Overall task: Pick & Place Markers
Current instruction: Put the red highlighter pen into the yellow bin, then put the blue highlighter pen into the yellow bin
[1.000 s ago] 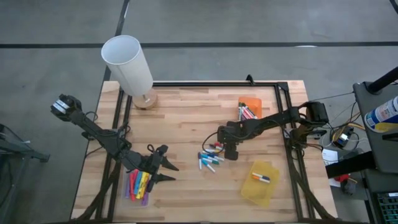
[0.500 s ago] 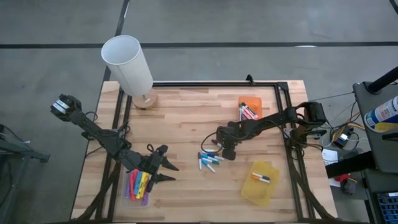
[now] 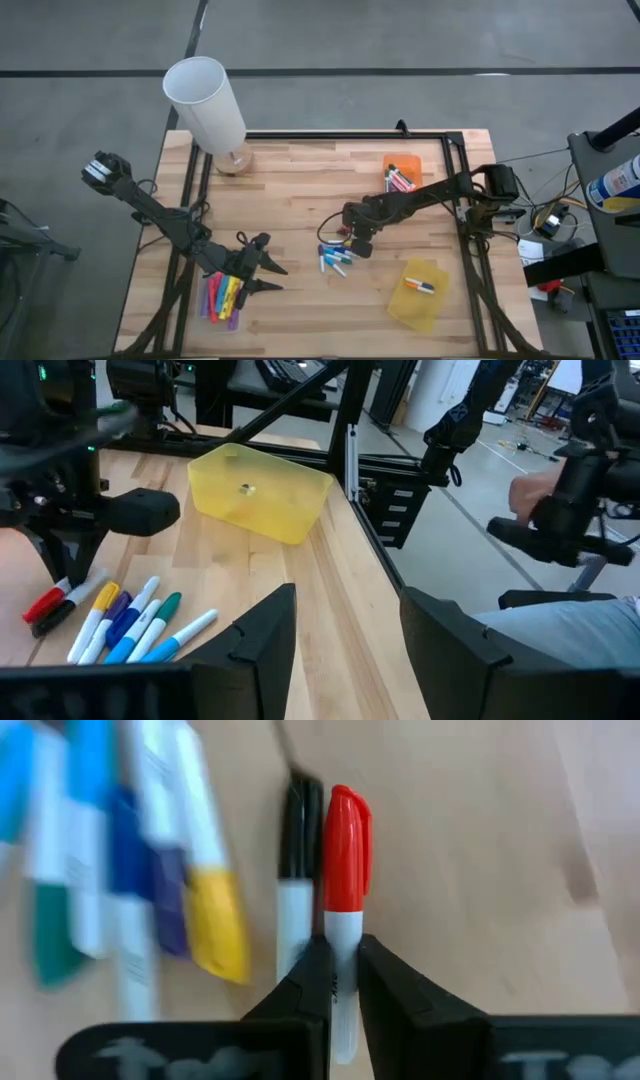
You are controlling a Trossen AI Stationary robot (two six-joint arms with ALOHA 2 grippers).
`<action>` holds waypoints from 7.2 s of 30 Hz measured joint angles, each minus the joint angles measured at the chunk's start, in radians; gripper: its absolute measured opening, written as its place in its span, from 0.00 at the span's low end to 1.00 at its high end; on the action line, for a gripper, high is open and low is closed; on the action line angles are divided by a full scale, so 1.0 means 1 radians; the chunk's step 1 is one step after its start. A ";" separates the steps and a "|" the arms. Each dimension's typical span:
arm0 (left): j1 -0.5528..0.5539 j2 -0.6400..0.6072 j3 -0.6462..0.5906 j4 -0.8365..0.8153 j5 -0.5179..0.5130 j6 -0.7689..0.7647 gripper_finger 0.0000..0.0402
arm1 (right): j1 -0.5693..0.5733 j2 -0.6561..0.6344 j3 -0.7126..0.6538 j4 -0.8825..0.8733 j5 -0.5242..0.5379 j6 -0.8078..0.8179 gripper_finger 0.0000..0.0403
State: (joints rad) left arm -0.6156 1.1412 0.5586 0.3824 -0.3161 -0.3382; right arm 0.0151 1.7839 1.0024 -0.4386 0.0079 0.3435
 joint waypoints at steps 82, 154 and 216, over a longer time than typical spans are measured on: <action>0.000 0.000 -0.006 0.028 -0.026 0.003 0.43 | 0.811 -0.010 0.219 -0.864 0.060 1.012 0.33; 0.001 0.000 -0.008 0.021 -0.050 0.002 0.43 | 0.330 0.304 0.389 -0.156 0.111 0.620 0.18; 0.001 0.000 -0.008 0.024 -0.076 -0.041 0.43 | 0.731 0.296 0.810 -1.131 0.125 1.281 0.06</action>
State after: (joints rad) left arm -0.6147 1.1412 0.5510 0.4064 -0.3923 -0.3794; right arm 0.7464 2.0804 1.8122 -1.5694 0.1333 1.6241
